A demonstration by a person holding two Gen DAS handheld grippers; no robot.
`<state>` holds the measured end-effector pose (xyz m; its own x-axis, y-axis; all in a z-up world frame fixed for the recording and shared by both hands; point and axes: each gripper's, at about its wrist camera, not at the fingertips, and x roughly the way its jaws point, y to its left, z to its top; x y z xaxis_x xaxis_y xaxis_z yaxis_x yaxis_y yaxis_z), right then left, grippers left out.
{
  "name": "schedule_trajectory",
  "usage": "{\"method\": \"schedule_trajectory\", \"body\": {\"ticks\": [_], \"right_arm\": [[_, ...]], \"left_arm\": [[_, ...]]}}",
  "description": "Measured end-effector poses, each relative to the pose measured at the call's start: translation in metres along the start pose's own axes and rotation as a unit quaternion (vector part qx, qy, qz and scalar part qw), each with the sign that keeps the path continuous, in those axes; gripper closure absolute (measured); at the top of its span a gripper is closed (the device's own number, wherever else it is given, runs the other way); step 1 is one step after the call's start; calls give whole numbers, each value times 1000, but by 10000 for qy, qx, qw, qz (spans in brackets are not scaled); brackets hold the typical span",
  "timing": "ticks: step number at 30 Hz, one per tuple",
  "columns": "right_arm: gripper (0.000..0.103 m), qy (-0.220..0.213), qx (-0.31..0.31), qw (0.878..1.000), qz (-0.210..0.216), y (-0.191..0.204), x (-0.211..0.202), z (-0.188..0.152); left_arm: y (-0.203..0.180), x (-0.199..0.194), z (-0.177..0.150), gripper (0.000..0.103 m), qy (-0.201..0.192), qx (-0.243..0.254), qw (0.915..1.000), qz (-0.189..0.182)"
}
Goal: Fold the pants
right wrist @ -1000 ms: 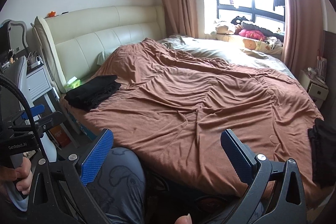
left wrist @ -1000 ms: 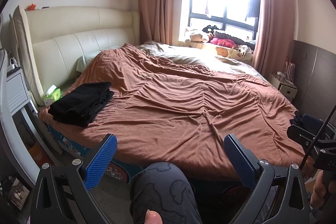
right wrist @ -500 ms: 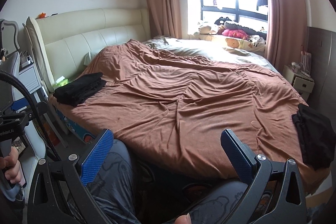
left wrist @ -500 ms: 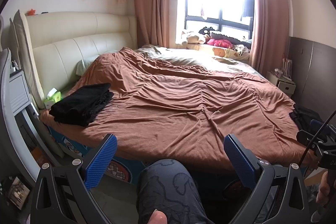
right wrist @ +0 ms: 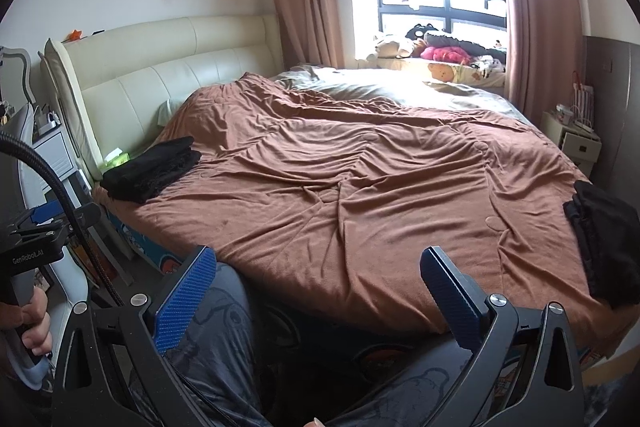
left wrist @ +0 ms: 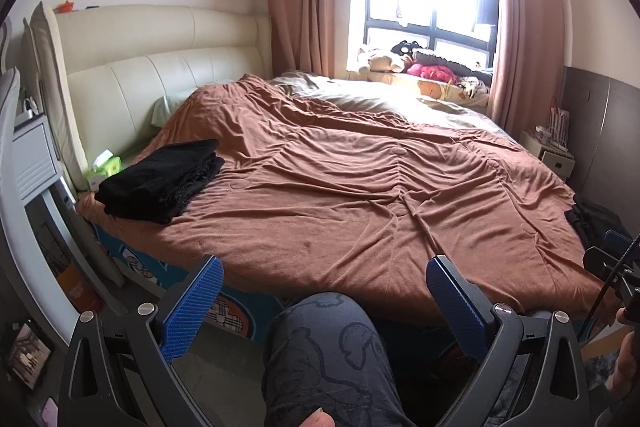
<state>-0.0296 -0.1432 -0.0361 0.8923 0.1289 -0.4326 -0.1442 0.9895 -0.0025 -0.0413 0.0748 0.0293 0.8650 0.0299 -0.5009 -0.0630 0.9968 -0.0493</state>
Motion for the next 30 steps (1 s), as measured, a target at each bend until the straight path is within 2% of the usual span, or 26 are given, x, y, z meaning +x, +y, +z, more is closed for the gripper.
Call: {"method": "schedule_trajectory", "body": {"ticks": [11, 30], "right_arm": [[0, 57, 8, 10000, -12, -1, 4, 6], [0, 17, 7, 10000, -36, -3, -1, 5]], "left_arm": [[11, 3, 0, 0, -16, -119, 9999, 59], [4, -15, 7, 0, -242, 78, 9996, 148]]}}
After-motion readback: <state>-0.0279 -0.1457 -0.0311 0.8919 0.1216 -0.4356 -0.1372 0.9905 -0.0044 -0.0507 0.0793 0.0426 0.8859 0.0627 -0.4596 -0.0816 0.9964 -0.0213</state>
